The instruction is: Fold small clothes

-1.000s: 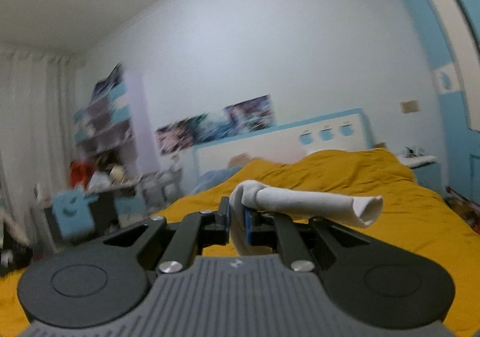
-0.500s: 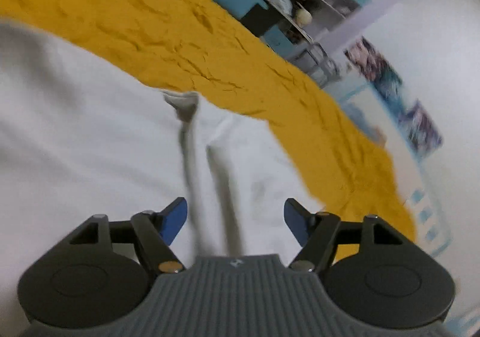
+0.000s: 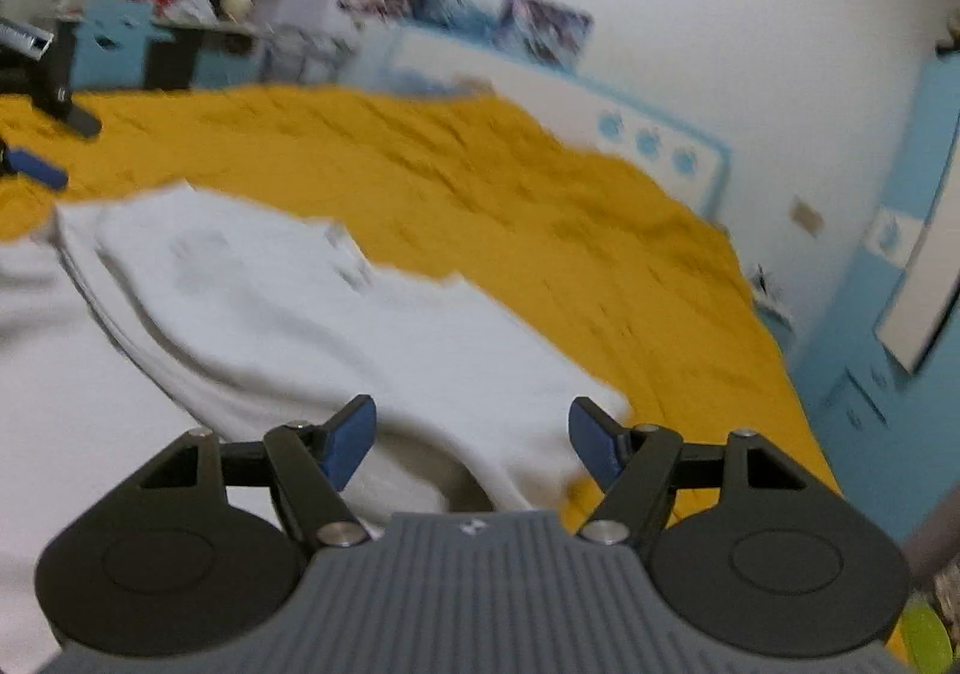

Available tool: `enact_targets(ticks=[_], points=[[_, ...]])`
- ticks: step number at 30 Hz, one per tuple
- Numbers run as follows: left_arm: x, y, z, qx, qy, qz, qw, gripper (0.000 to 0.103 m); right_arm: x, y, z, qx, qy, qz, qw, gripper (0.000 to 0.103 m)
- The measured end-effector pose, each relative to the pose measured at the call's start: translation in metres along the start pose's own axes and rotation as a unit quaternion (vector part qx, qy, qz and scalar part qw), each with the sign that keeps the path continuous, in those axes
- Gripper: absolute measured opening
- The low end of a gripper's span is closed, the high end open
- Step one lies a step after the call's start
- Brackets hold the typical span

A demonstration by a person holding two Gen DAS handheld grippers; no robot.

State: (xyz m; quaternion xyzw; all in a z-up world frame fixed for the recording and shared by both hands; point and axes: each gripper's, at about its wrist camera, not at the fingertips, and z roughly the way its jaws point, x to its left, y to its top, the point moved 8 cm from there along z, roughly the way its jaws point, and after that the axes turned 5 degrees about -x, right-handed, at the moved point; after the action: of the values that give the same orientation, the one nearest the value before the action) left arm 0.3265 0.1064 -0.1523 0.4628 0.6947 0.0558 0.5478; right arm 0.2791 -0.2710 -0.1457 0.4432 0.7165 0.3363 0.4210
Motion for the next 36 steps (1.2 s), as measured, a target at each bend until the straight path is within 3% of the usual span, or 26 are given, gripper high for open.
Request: enact_targets(ticks=[3,7,8,9,10,11,13,16,18,20,21,22,23,26,29,33,35,36], points=[[-0.016,-0.002,0.021,0.029,-0.058,-0.028,0.9975,0.075,-0.013,-0.016,0.008,0.027,-0.005,0.008,1.000,0.067],[-0.041,-0.021,0.043,0.056,-0.065,0.004,0.9963,0.075,-0.017,-0.034,0.043,0.053,-0.030,-0.012,0.998,0.064],[-0.046,-0.029,0.049,0.065,-0.063,0.012,0.9958,0.075,-0.017,-0.040,0.052,0.060,-0.034,-0.019,0.997,0.052],[-0.052,-0.038,0.055,0.072,-0.065,0.020,0.9951,0.075,-0.020,-0.045,0.061,0.064,-0.032,-0.019,0.997,0.022],[-0.055,-0.044,0.059,0.075,-0.064,0.028,0.9947,0.075,-0.023,-0.050,0.067,0.067,-0.026,-0.009,0.997,0.003],[-0.056,-0.051,0.064,0.073,-0.054,0.037,0.9952,0.075,-0.028,-0.055,0.070,0.075,-0.030,0.006,0.997,0.000],[-0.051,-0.059,0.075,0.074,-0.025,0.034,0.9963,0.075,-0.048,-0.061,0.066,0.072,-0.056,0.055,0.994,0.000],[-0.036,-0.070,0.088,0.093,-0.014,-0.001,0.9956,0.074,-0.076,-0.069,0.062,0.070,-0.073,0.150,0.984,0.000],[-0.023,-0.074,0.091,0.095,0.003,-0.006,0.9955,0.074,-0.086,-0.077,0.060,0.078,-0.060,0.204,0.974,0.000],[-0.011,-0.078,0.091,0.098,0.021,-0.003,0.9950,0.073,-0.084,-0.079,0.062,0.075,-0.036,0.213,0.973,0.002],[-0.005,-0.079,0.091,0.101,0.030,-0.001,0.9944,0.067,-0.083,-0.080,0.063,0.081,-0.024,0.212,0.974,0.019],[-0.001,-0.080,0.089,0.105,0.032,0.000,0.9940,0.066,-0.084,-0.081,0.063,0.089,-0.011,0.221,0.971,0.032],[0.004,-0.081,0.088,0.109,0.028,0.001,0.9936,0.065,-0.087,-0.082,0.062,0.097,0.006,0.242,0.965,0.053],[0.006,-0.083,0.084,0.110,0.011,0.007,0.9939,0.065,-0.105,-0.079,0.044,0.050,0.050,0.317,0.946,0.052],[-0.001,-0.086,0.079,0.113,0.000,0.033,0.9931,0.069,-0.132,-0.078,0.043,0.019,0.068,0.394,0.917,0.053],[-0.022,-0.090,0.075,0.101,-0.002,0.077,0.9919,0.071,-0.152,-0.081,0.079,0.045,0.085,0.482,0.871,0.054],[-0.031,-0.093,0.081,0.101,0.008,0.099,0.9899,0.071,-0.147,-0.079,0.098,0.077,0.100,0.497,0.859,0.052],[-0.032,-0.096,0.082,0.106,0.009,0.104,0.9889,0.071,-0.142,-0.080,0.106,0.093,0.105,0.497,0.856,0.044]])
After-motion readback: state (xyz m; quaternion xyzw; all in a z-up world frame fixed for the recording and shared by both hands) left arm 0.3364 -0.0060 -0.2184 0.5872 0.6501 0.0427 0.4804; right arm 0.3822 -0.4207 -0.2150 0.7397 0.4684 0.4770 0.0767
